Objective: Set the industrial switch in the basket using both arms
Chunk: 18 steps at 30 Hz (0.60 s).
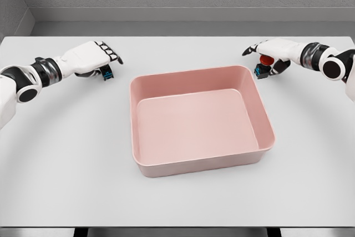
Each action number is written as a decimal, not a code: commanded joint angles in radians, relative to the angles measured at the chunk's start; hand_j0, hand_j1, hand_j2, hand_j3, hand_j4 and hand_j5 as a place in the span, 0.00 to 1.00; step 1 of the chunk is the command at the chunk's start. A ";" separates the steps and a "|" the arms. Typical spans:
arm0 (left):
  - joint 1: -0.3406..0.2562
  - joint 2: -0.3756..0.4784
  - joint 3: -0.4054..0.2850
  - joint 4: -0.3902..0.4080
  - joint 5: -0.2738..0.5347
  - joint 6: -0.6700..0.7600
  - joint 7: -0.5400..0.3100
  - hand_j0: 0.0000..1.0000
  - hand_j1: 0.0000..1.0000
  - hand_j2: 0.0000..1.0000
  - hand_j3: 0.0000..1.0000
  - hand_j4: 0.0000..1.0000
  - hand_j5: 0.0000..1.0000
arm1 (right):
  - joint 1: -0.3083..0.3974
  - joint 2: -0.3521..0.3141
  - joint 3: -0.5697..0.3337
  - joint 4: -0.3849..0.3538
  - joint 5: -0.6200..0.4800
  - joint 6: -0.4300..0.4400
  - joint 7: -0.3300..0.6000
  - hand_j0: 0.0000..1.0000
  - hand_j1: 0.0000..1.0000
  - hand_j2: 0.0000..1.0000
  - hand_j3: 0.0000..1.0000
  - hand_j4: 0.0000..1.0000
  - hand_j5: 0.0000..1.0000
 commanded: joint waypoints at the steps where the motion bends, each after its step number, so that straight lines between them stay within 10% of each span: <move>1: -0.002 0.002 0.002 -0.002 0.009 0.000 0.002 0.55 0.55 0.55 0.55 0.55 0.55 | 0.000 -0.002 -0.001 -0.004 -0.003 -0.001 0.000 0.83 0.83 0.83 0.83 0.83 0.83; 18: 0.011 0.016 0.016 -0.095 0.041 0.000 0.000 0.32 0.32 0.32 0.32 0.32 0.32 | -0.002 -0.012 0.012 -0.010 -0.001 -0.034 0.003 0.70 0.70 0.70 0.70 0.70 0.70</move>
